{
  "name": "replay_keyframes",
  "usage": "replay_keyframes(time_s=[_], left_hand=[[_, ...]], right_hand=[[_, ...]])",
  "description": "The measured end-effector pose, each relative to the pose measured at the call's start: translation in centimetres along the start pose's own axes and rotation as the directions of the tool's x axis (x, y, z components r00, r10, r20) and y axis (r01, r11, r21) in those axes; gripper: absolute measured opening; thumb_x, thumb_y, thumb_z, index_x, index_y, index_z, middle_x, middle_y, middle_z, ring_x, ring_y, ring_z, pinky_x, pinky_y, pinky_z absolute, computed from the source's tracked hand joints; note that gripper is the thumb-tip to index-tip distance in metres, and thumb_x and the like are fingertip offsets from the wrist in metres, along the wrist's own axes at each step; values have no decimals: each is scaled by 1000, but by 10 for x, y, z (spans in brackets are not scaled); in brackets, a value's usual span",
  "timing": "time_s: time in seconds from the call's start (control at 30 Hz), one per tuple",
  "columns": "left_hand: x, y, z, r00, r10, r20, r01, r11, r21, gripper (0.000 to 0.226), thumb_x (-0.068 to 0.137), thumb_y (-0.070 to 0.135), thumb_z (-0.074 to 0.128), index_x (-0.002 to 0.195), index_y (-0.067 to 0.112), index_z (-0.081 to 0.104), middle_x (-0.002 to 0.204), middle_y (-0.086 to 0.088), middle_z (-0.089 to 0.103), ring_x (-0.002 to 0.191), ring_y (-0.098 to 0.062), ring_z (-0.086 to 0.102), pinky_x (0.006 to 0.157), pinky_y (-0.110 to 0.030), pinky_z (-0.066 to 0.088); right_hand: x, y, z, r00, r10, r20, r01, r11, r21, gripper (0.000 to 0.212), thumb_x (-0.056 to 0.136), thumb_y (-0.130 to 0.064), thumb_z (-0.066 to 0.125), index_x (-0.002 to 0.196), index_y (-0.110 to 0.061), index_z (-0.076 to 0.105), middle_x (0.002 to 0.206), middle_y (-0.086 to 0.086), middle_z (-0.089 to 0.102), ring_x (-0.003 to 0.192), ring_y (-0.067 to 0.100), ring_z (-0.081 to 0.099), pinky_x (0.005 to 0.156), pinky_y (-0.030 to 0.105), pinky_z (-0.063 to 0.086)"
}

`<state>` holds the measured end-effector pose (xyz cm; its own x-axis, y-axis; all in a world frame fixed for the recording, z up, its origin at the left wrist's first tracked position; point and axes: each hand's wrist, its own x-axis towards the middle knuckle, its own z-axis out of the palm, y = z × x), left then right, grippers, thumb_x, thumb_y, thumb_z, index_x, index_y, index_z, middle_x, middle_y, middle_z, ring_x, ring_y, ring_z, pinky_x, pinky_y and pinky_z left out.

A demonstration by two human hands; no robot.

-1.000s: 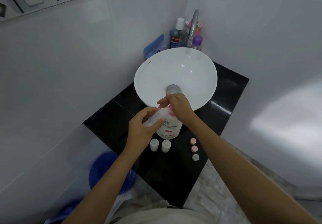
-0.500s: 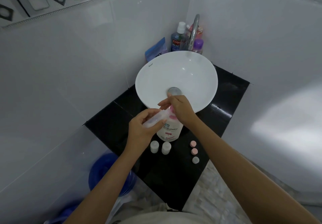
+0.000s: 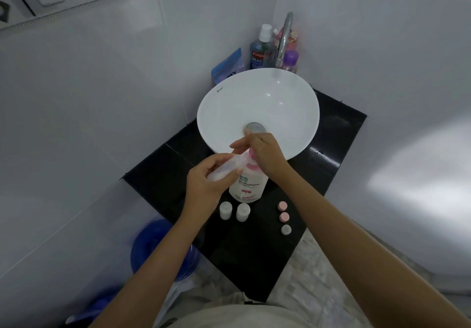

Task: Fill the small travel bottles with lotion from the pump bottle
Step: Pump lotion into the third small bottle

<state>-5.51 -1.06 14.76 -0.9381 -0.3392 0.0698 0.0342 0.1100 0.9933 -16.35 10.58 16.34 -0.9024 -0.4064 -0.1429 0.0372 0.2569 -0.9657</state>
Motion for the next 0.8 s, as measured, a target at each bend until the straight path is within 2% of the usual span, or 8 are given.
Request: replay_keyframes(time_s=[0.13,0.27,0.4,0.53,0.67,0.8], left_hand=[[-1,-4,0,999,-32,5,32,999,-16,27,78,12,74,105,13,69,99,3,72,96,-8,67,76,-17,53],[2,1,-1,1000,-14,-4,14,1000,-4,29,78,11,74,106,14,68,102,2,71,99,-9,66,80,-19,54],[4,5,-2,1000,1,-14,-1,1000,-3,28,77,13,74,105,18,68,102,4,71,99,-9,65,82,-20,55],[3,0,1,1000,-26,-8,26,1000,-8,28,78,13,74,105,15,68,101,6,71,98,-6,65,78,-16,53],[2,-4,1,998,-62,3,62,998,-29,29,77,10,75,105,13,69,100,2,72,97,-8,66,78,-18,54],[3,2,-1,1000,-18,3,18,1000,-8,28,78,12,74,105,15,68,101,4,71,98,-8,66,78,-15,53]], right_hand=[[-1,6,3,997,79,17,-79,997,-20,44,100,-26,37,88,-2,72,76,3,69,80,15,61,63,23,45],[1,-4,-5,998,4,67,-1,999,-44,44,99,-27,39,93,-1,73,88,13,72,86,17,65,82,23,48],[0,-8,-6,999,-31,43,32,999,-23,43,99,-23,37,94,1,72,83,13,71,76,12,65,74,15,48],[0,0,0,1000,-10,-15,9,999,-38,44,100,-21,35,88,-1,73,75,5,69,78,15,62,75,20,44],[-1,8,4,999,50,-18,-51,998,-39,44,99,-26,37,85,-4,73,73,1,68,77,12,61,66,23,44],[0,-4,-2,1000,8,18,-6,997,-73,43,99,-27,39,93,0,73,86,13,72,84,17,65,81,24,47]])
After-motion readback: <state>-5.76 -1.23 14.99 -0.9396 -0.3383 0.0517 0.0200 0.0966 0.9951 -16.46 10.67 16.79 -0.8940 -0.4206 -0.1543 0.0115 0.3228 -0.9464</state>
